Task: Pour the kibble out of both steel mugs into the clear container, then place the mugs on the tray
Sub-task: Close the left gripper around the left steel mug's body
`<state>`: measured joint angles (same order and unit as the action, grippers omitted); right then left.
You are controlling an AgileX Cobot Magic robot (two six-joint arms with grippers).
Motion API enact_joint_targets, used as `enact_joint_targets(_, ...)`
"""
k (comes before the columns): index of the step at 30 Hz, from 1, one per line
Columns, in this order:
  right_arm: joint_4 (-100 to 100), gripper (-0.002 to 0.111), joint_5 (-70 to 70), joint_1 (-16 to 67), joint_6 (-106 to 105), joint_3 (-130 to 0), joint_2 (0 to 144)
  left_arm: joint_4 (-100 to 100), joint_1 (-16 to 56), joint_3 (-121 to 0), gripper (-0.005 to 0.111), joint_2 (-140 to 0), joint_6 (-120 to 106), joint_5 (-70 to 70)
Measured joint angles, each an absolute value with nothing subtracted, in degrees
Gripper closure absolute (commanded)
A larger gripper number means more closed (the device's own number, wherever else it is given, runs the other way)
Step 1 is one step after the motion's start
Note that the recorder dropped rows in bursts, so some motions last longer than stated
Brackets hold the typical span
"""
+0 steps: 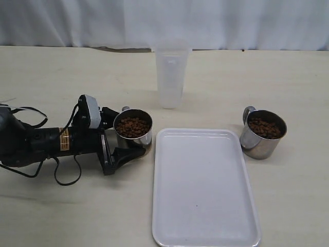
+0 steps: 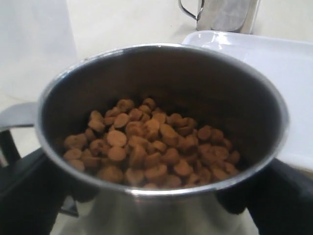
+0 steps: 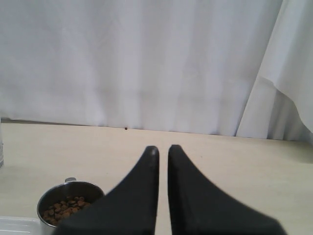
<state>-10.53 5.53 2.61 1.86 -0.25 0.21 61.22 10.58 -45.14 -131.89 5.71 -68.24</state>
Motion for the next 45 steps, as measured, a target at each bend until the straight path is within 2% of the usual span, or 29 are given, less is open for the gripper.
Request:
enact_joint_targets(16, -10.53, 0.103, 5.53, 2.61, 1.86, -0.25, 0.21, 58.19, 10.68, -45.14, 0.039, -132.04, 6.48, -69.04)
enact_joint_targets(33, -10.53, 0.103, 5.53, 2.61, 1.86, -0.25, 0.21, 54.0, 13.95, -46.49, 0.04, -132.04, 5.82, -68.25)
enact_joint_targets(36, -10.53, 0.103, 5.53, 2.61, 1.86, -0.25, 0.21, 54.12, 14.11, -46.63, 0.052, -132.04, 5.97, -67.98)
enact_joint_targets(40, -10.53, 0.103, 5.53, 2.61, 1.86, -0.25, 0.21, 54.15, 14.11, -46.63, 0.082, -132.04, 5.97, -67.98)
enact_joint_targets(45, -10.53, 0.103, 5.53, 2.61, 1.86, -0.25, 0.21, 53.14, 14.11, -46.63, 0.107, -132.04, 6.06, -67.87)
